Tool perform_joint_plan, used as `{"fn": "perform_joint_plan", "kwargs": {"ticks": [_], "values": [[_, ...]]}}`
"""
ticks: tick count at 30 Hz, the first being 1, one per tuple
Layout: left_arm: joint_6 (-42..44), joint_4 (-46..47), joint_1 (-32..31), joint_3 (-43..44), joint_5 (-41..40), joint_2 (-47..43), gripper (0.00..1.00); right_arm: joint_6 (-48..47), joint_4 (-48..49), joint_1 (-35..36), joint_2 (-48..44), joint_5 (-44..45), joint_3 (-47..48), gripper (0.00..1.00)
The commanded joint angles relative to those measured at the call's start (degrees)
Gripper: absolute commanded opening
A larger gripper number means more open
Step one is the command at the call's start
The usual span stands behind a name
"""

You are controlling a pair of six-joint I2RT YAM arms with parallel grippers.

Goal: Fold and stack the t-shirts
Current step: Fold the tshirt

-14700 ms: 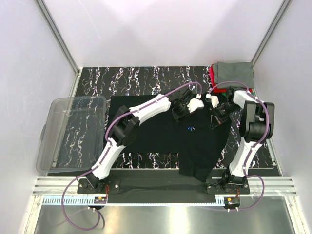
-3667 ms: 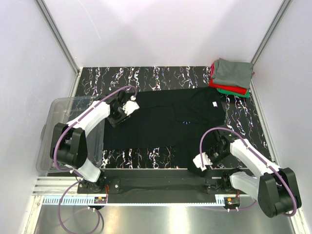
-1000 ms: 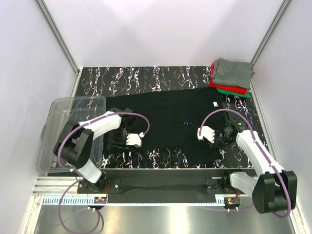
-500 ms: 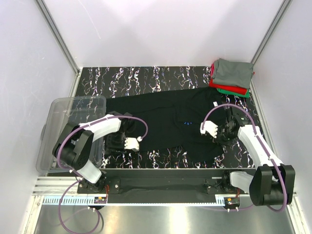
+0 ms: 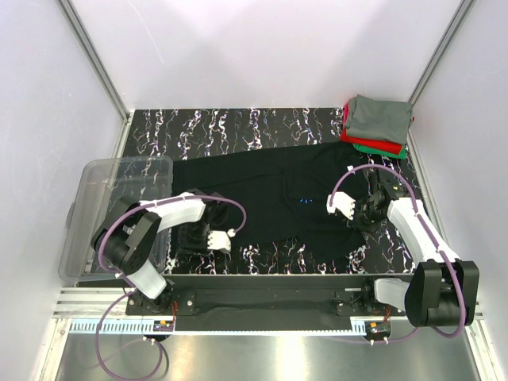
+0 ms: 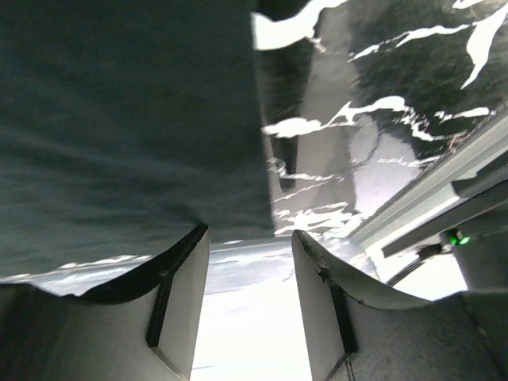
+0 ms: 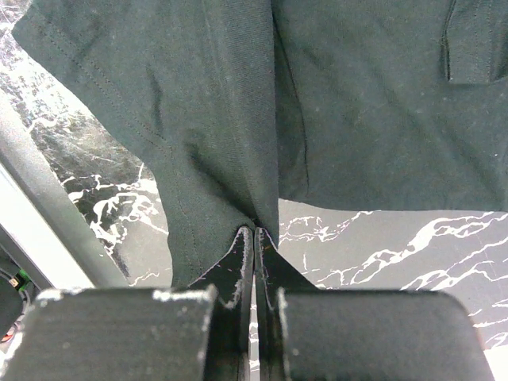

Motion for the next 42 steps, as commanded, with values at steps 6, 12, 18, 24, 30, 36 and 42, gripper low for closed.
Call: {"fn": "perform_joint_plan", "kwargs": {"ticks": [6, 12, 18, 24, 30, 36, 42], "values": [[-5.25, 3.27, -0.89, -3.56, -2.30, 2.08, 0.59, -0.61, 0.59, -0.38, -0.13, -1.43, 2.39, 0.00], [-7.97, 6.34, -1.42, -4.17, -2.20, 4.37, 0.50, -0.61, 0.41, -0.38, -0.74, -1.08, 2.22, 0.00], [-10.52, 8.89, -1.42, -5.23, -3.35, 6.74, 0.19, 0.61, 0.68, -3.63, -0.92, -1.07, 2.65, 0.00], [-11.05, 10.21, -1.42, -4.36, -4.23, 5.78, 0.00, 1.84, 0.94, -7.49, -0.92, -1.78, 4.93, 0.00], [-8.86, 7.58, -1.42, 1.87, -5.63, 0.33, 0.00, 4.39, 0.85, -10.05, -2.93, -2.83, 8.10, 0.00], [-7.28, 4.42, -1.33, 5.75, -7.65, -1.60, 0.00, 6.94, 0.68, -10.05, -5.05, -3.01, 8.72, 0.00], [-4.47, 3.36, 1.03, 7.15, -10.91, -2.31, 0.00, 9.31, 0.77, -10.05, -4.79, -4.23, 11.35, 0.00]]}}
